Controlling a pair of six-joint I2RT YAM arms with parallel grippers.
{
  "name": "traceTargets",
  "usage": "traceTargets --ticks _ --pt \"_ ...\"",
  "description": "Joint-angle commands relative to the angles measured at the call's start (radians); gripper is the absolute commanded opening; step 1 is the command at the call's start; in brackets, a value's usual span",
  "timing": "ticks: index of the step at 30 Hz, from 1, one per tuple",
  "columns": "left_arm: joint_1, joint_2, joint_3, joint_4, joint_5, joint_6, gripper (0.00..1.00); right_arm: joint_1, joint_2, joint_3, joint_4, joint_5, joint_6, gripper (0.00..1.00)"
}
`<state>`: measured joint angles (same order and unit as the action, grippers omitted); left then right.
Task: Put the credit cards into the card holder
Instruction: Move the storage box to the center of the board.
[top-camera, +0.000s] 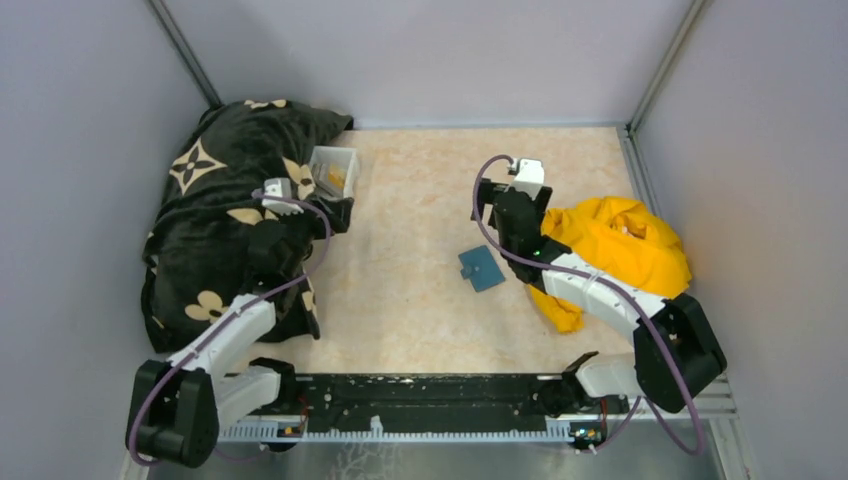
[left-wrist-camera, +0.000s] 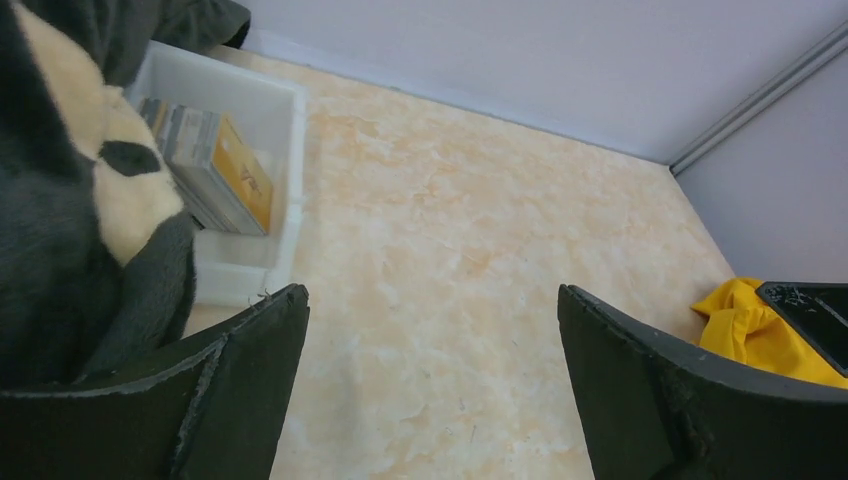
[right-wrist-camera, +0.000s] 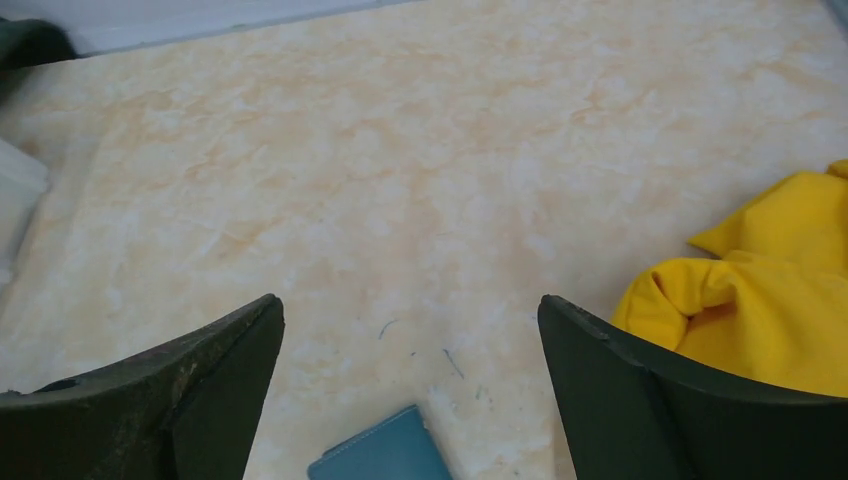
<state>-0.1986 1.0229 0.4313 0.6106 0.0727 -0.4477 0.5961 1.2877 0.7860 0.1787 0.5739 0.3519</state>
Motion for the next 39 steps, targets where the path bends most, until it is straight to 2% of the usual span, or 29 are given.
traceTargets --ticks 1,4,7,11,15,30,39 --pt "-0.134 0.074 0.107 -0.125 -0.214 0.068 1.0 0.055 0.022 0.034 0.056 0.259 -0.132 0.99" --pt "-0.158 0.164 0.196 -0.167 -0.244 0.073 1.0 0.056 0.039 0.031 0.125 0.293 -0.173 0.96" --pt "-0.163 0.237 0.296 -0.248 -0.279 0.057 1.0 0.056 0.012 -0.001 0.204 0.193 -0.248 0.86" --pt "-0.176 0.339 0.396 -0.332 -0.319 0.104 1.0 0.056 -0.039 -0.028 0.211 0.102 -0.207 0.81" --pt "-0.188 0.446 0.488 -0.399 -0.33 0.179 1.0 0.056 -0.045 -0.024 0.192 0.076 -0.152 0.76" --pt "-0.189 0.694 0.634 -0.403 -0.435 0.249 1.0 0.056 0.002 -0.01 0.194 0.018 -0.097 0.72" --pt "-0.168 0.779 0.666 -0.367 -0.475 0.247 0.99 0.056 0.023 -0.017 0.213 0.008 -0.104 0.7"
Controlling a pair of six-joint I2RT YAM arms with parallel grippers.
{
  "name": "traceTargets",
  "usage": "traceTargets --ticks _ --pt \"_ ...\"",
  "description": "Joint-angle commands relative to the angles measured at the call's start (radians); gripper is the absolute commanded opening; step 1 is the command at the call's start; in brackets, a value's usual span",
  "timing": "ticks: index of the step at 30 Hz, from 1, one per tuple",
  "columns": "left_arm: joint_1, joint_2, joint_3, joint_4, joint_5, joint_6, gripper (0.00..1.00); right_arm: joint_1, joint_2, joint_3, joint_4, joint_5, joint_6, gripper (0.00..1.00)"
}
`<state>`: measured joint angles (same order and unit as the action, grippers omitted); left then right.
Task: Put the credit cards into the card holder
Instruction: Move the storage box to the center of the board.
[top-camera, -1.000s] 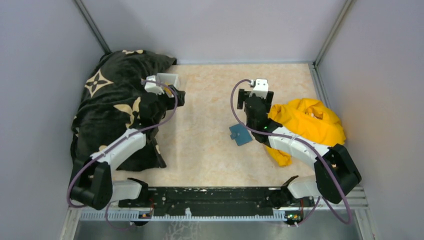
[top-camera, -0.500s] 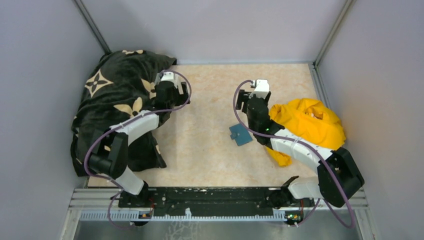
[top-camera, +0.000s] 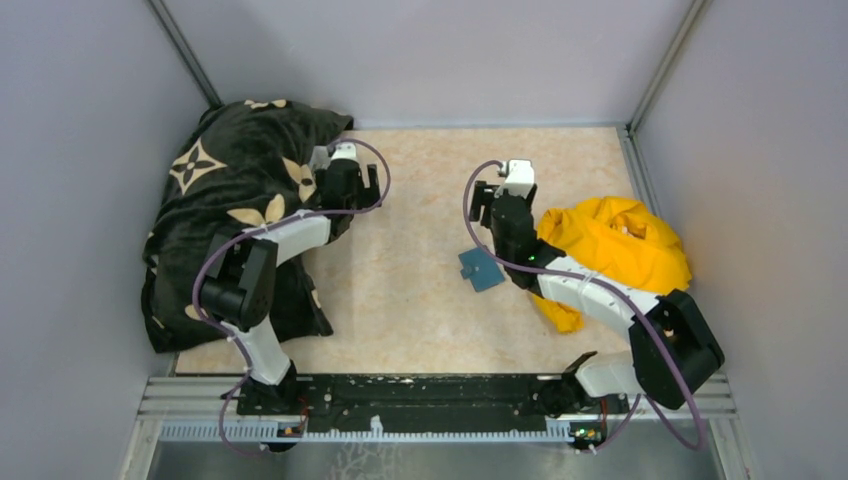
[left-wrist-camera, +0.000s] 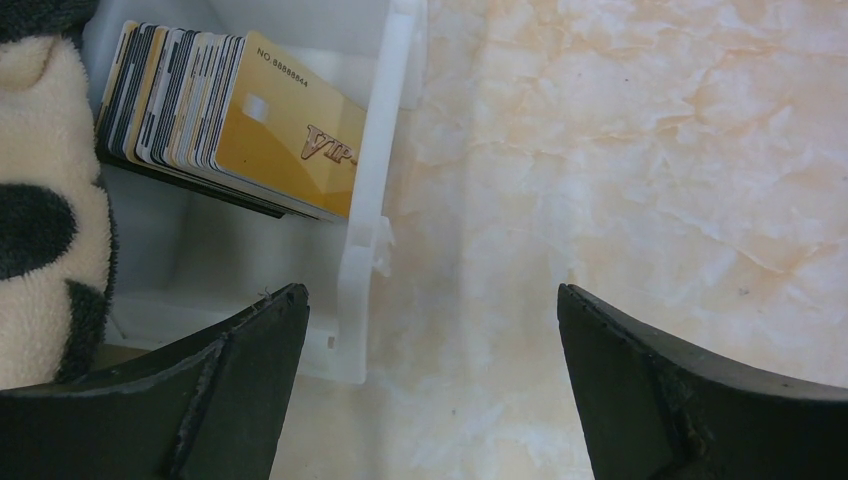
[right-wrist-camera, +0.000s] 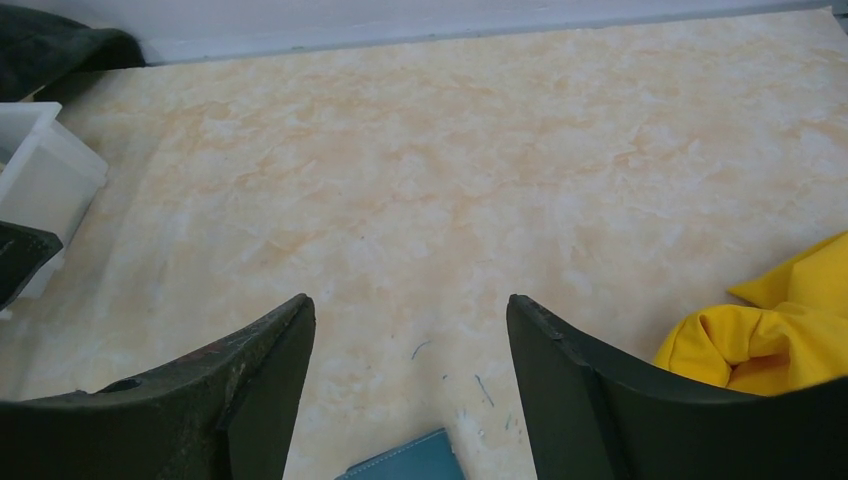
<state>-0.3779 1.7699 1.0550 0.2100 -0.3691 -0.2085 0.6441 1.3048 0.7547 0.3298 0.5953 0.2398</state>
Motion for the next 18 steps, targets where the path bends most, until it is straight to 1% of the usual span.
traceTargets --ticks 1,4,8,18 --pt "0.015 0.042 0.046 0.037 -0.035 0.006 0.99 0.008 0.009 0.014 0.065 -0.014 0.007 0.7" --pt "0.023 0.069 0.062 0.043 -0.035 0.004 0.99 0.008 0.022 0.015 0.068 -0.011 -0.001 0.68" --pt "0.036 0.109 0.089 0.046 -0.033 -0.004 0.98 0.008 0.051 0.032 0.026 -0.013 0.003 0.66" --pt "0.045 0.183 0.148 0.023 -0.003 -0.079 0.92 0.008 0.059 -0.01 0.014 -0.05 0.058 0.62"
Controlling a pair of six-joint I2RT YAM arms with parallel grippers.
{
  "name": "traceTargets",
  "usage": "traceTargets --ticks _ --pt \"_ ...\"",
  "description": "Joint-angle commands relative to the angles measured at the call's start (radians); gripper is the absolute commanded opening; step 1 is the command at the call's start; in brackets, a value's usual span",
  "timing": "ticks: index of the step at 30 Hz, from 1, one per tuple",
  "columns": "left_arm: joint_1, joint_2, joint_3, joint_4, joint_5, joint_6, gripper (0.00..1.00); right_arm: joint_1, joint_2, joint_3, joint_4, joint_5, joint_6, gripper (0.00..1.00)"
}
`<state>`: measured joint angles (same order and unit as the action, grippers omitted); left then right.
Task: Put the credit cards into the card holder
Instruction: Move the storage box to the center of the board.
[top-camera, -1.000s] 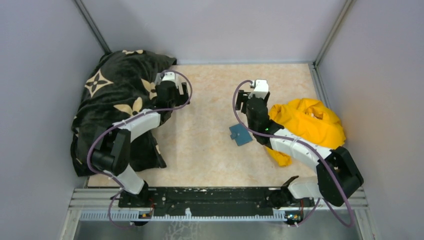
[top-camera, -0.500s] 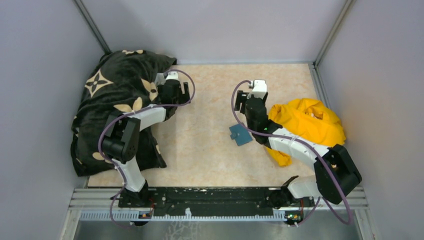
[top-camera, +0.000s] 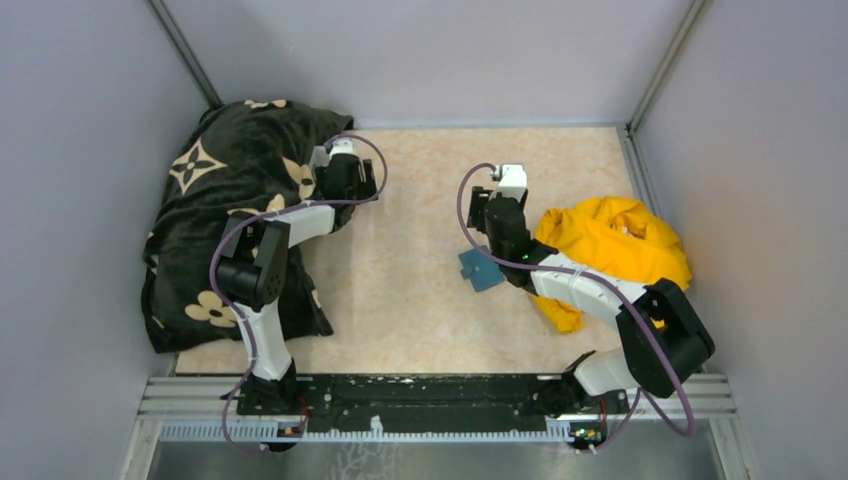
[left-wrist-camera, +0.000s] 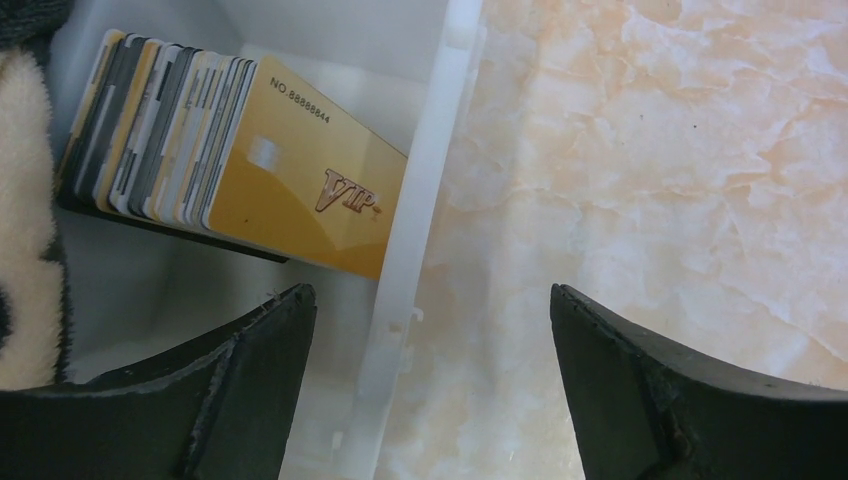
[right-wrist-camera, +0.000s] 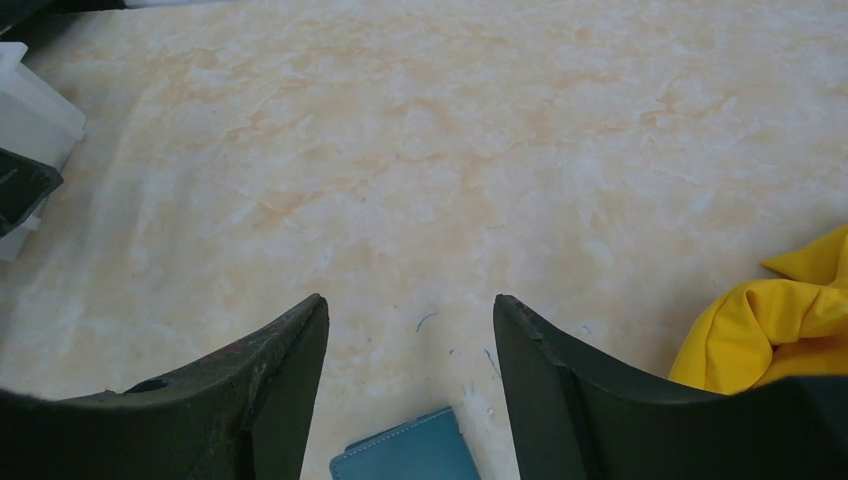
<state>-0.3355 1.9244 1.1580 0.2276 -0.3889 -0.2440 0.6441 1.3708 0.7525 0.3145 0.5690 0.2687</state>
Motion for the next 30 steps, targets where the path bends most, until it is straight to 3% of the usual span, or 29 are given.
traceTargets --ticks 1,8,16,18,30 --pt "0.003 0.032 0.049 0.002 0.019 -0.05 0.91 0.009 -0.009 -0.011 0.028 -0.026 0.031 0.61" --pt "0.002 0.017 0.055 -0.035 0.042 -0.144 0.75 0.008 -0.022 -0.022 0.026 -0.051 0.041 0.59" --pt "-0.018 0.007 0.084 -0.111 0.032 -0.26 0.68 0.008 -0.059 -0.039 0.026 -0.064 0.054 0.58" --pt "-0.031 0.011 0.105 -0.145 0.012 -0.305 0.62 0.008 -0.075 -0.045 0.023 -0.066 0.055 0.57" --pt "-0.142 0.157 0.412 -0.395 -0.049 -0.567 0.47 0.009 -0.149 -0.089 0.013 -0.078 0.066 0.57"
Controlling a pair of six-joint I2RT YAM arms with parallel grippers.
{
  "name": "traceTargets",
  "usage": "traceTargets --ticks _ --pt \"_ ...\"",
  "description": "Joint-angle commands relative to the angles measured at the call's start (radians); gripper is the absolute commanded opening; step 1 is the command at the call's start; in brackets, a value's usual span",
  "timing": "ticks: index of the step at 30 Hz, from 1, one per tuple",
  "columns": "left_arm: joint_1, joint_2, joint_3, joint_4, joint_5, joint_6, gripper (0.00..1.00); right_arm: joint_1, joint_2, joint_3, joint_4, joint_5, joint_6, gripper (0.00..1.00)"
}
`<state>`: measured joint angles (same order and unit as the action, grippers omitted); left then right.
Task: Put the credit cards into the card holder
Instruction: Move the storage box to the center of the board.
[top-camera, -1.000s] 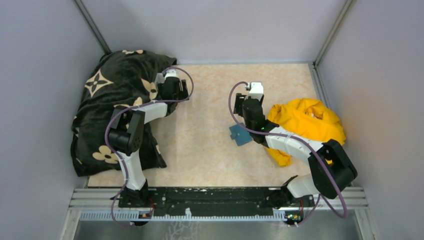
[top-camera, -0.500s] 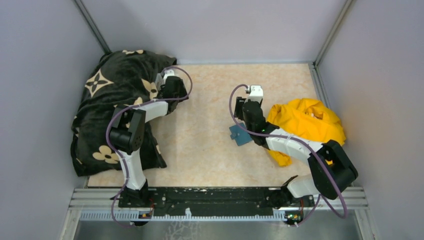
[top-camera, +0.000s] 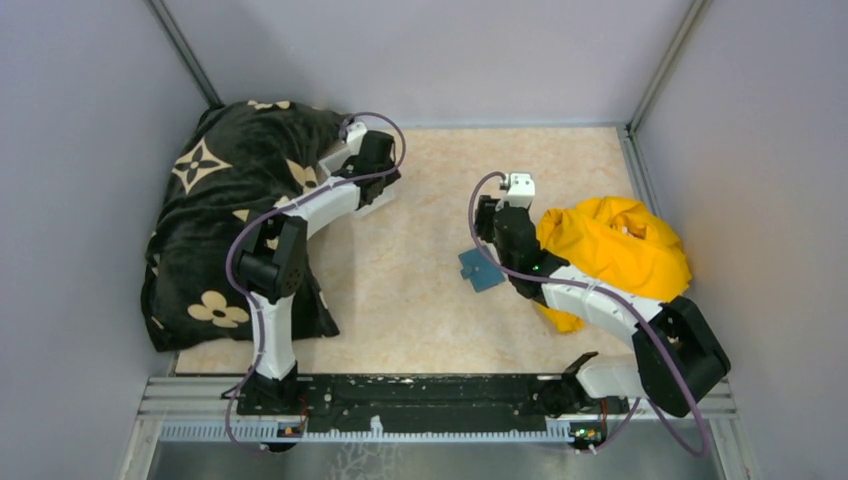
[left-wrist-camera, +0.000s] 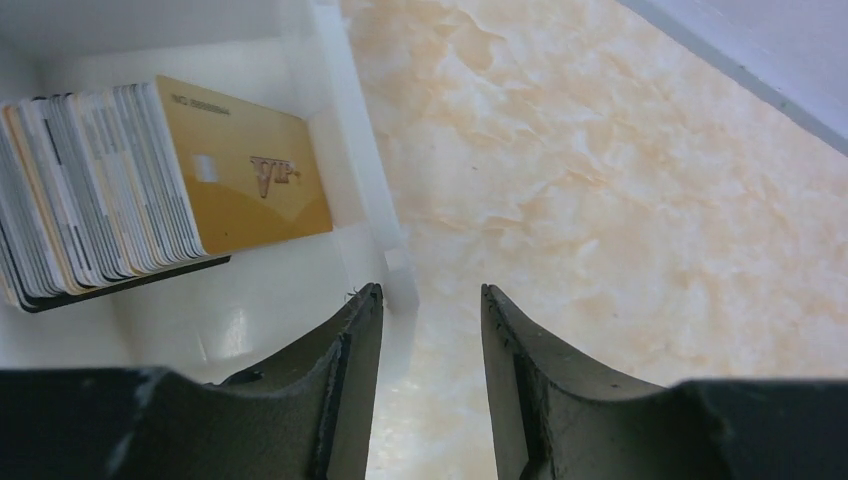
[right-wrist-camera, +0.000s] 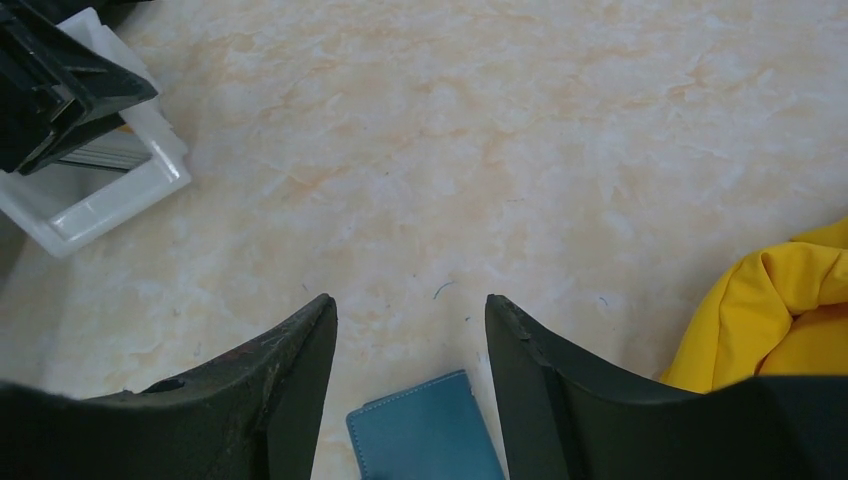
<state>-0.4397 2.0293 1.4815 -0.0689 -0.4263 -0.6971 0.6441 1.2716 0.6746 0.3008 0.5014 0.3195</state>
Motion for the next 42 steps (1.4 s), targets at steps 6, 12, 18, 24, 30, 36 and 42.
traceTargets --ticks 6,12,18,24,30,36,42 --pt "-0.085 0.132 0.2 -0.159 -0.011 -0.173 0.47 0.008 -0.105 -0.037 0.004 0.0 0.01 0.57" --pt "-0.125 0.109 0.244 -0.158 -0.023 -0.136 0.58 0.008 -0.15 -0.043 -0.025 -0.015 -0.02 0.57" --pt "-0.134 -0.084 0.127 -0.07 -0.11 0.033 0.7 0.008 -0.171 -0.037 -0.028 -0.049 -0.015 0.57" --pt "-0.057 -0.169 0.075 -0.022 -0.158 0.193 0.78 0.008 -0.153 -0.018 -0.014 -0.114 0.011 0.56" --pt "0.1 -0.08 0.167 -0.02 -0.021 0.189 0.77 0.01 -0.117 0.009 -0.001 -0.155 0.011 0.56" --pt "0.16 0.095 0.343 -0.011 0.039 0.203 0.77 0.01 -0.055 0.041 0.027 -0.189 -0.005 0.56" --pt "0.186 0.25 0.503 -0.051 0.062 0.205 0.77 0.01 0.006 0.064 0.033 -0.188 -0.033 0.56"
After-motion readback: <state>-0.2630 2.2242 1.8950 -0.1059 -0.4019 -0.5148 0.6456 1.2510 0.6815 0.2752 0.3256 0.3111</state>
